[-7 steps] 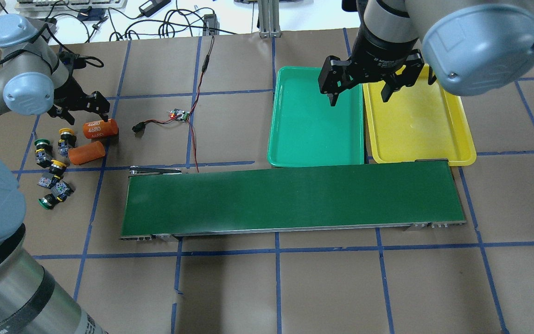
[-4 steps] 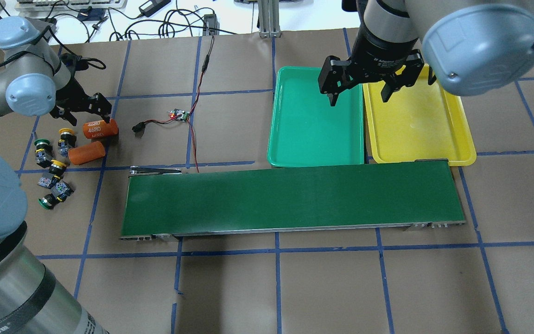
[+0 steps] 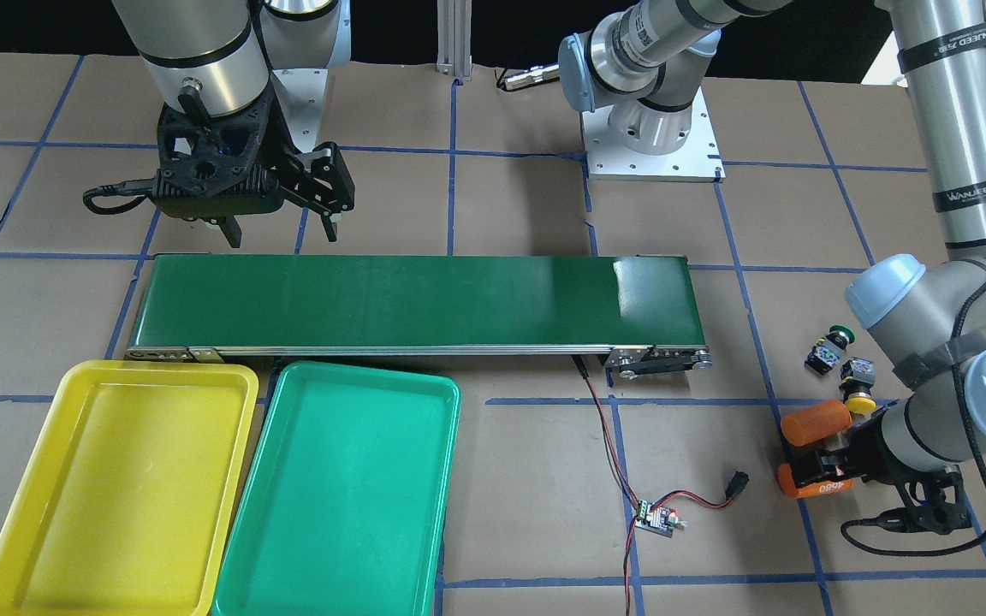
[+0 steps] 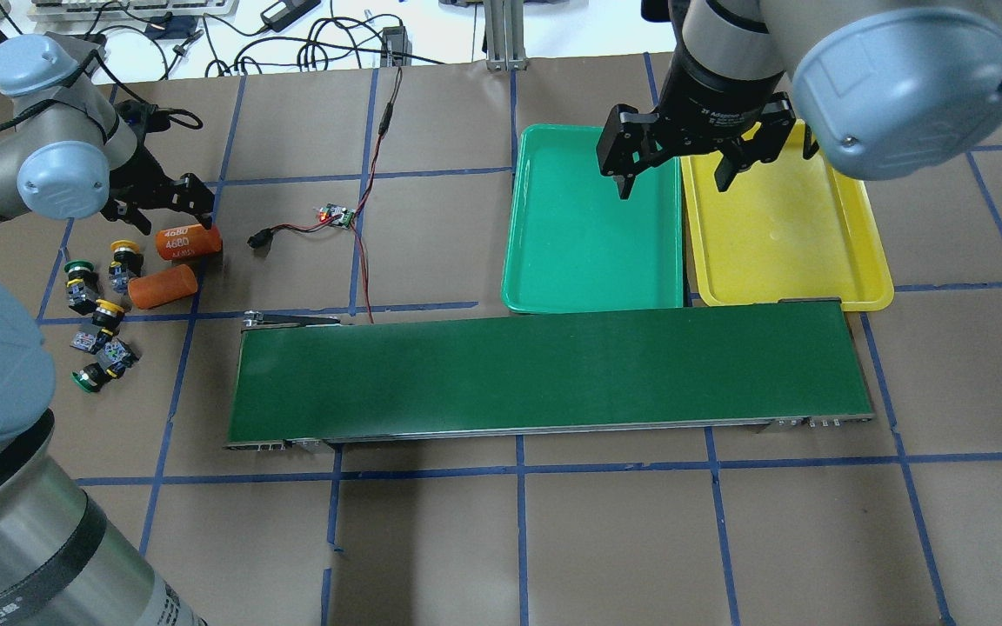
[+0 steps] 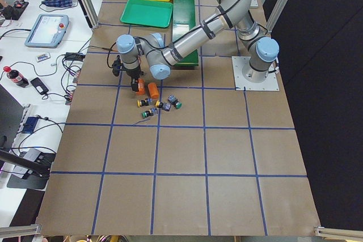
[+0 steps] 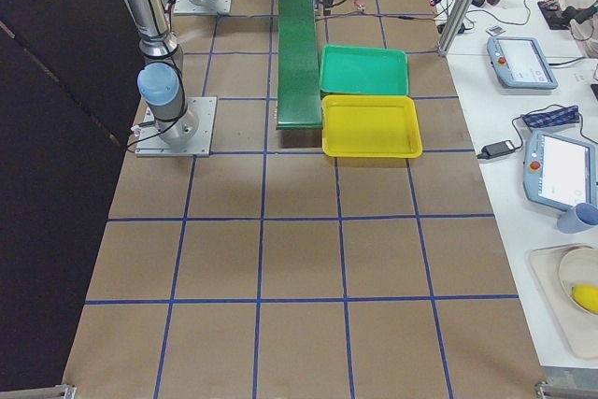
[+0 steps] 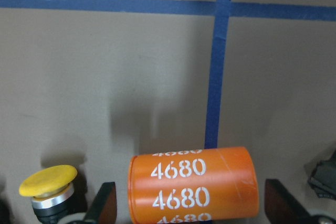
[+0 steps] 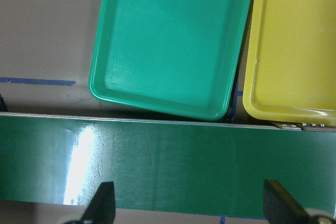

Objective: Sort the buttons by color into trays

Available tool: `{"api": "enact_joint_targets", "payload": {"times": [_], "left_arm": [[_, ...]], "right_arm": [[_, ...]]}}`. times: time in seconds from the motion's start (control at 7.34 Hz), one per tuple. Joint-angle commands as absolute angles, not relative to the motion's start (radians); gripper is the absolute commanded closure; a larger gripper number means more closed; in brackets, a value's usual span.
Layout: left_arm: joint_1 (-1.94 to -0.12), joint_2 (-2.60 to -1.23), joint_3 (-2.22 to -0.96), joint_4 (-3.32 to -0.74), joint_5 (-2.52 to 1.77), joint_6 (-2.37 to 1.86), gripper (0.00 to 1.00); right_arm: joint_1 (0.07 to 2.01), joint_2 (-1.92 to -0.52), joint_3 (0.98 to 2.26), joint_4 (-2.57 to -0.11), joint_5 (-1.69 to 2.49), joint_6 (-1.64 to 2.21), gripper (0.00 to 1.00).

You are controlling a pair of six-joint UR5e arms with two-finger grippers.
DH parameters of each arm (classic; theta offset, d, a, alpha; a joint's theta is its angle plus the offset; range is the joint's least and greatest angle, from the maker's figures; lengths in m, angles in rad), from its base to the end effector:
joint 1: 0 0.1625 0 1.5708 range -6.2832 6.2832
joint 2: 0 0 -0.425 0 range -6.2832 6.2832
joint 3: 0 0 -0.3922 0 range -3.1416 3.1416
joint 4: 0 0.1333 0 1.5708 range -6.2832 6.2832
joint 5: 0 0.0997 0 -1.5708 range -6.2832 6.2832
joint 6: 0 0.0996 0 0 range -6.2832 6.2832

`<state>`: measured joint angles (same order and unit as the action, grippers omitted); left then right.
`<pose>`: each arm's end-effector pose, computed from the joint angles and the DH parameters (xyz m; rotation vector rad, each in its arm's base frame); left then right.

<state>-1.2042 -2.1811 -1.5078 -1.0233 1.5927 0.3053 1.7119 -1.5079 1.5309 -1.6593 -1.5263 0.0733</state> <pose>0.1207 -0.6801 0.2071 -0.0956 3.1194 0.0110 0.2102 -0.5002 0.4849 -0.1069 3.0871 -0.0933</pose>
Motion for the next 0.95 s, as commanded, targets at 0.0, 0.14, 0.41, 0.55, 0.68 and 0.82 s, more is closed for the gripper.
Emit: {"api": "enact_joint_targets", "payload": {"times": [0.0, 0.14, 0.41, 0.55, 0.68, 0.82], "left_arm": [[-1.204, -2.187, -1.508, -1.023, 1.592, 0.305, 0.00], [-1.204, -2.192, -1.508, -1.022, 1.592, 0.305, 0.00], [-1.204, -2.197, -1.517, -1.022, 1.591, 0.305, 0.00], [-1.204, -2.201, -1.517, -1.023, 1.591, 0.308, 0.00], [-1.204, -2.207, -1.519, -1.023, 1.592, 0.310, 0.00], [-1.204, -2.212, -1.519, -1.025, 1.594, 0.324, 0.00]], "right_arm": [[1.712, -1.509, 1.531, -1.660, -1.526, 0.072, 0.00], [1.712, -1.509, 1.531, -1.660, -1.526, 0.074, 0.00], [1.713, -1.509, 1.531, -1.660, -1.526, 0.074, 0.00], [1.713, -1.509, 1.531, -1.660, -1.526, 0.074, 0.00], [1.715, -1.509, 1.531, -1.660, -1.526, 0.074, 0.00], [1.715, -1.509, 1.529, -1.660, -1.526, 0.074, 0.00]]}}
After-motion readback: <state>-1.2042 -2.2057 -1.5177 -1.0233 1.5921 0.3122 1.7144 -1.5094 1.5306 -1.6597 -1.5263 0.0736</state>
